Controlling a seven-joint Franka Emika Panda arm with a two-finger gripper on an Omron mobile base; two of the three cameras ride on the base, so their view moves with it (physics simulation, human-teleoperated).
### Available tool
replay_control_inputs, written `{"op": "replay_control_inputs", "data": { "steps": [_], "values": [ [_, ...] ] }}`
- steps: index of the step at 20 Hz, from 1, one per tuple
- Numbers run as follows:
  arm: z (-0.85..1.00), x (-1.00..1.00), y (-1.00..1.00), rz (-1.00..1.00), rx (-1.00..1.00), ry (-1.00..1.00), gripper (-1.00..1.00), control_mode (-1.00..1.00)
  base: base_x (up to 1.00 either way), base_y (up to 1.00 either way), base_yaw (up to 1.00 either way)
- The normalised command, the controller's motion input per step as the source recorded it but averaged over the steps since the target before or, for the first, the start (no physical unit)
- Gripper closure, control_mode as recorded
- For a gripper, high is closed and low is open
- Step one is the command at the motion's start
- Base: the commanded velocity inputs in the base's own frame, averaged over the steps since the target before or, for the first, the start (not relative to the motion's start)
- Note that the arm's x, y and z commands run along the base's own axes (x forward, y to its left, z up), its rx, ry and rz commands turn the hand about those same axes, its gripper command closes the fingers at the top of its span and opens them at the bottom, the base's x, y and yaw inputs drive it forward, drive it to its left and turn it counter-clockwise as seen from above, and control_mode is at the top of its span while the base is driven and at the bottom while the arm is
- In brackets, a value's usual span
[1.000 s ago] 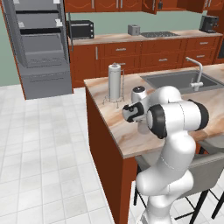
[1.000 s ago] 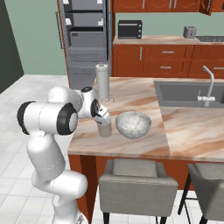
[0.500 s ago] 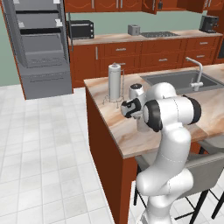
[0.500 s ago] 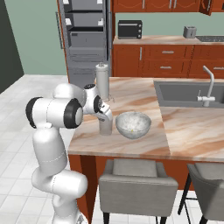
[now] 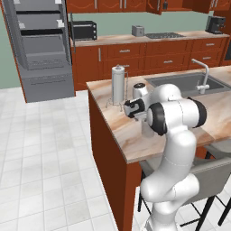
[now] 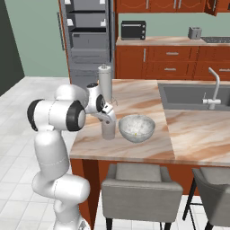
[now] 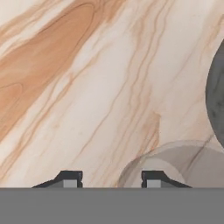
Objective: There is a bowl on the dining counter. Grab a lemon wedge from the fridge and place it in the bowl. Then get the liquor bottle and glass cup from the cabinet and place them next to the bowl.
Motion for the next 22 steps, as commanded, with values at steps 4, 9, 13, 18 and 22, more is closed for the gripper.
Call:
{"op": "replay_control_inputs", "data": {
  "steps": [4,9,13,18,22],
  "values": [
    [0.00,-0.21,0.00,-0.04,0.00,0.00,-1.00,-1.00,0.00,0.00,0.00],
    [0.04,-0.08,0.00,-0.04,0.00,0.00,-1.00,-1.00,0.00,0.00,0.00],
    [0.67,-0.17,0.00,-0.02,0.00,-0.13,-1.00,-1.00,0.00,0.00,0.00],
    [1.00,-0.29,0.01,0.00,0.00,-0.28,-1.00,-1.00,0.00,0.00,0.00],
    [1.00,-0.44,0.02,0.00,0.00,-0.18,-1.00,-1.00,0.00,0.00,0.00]
  ]
}}
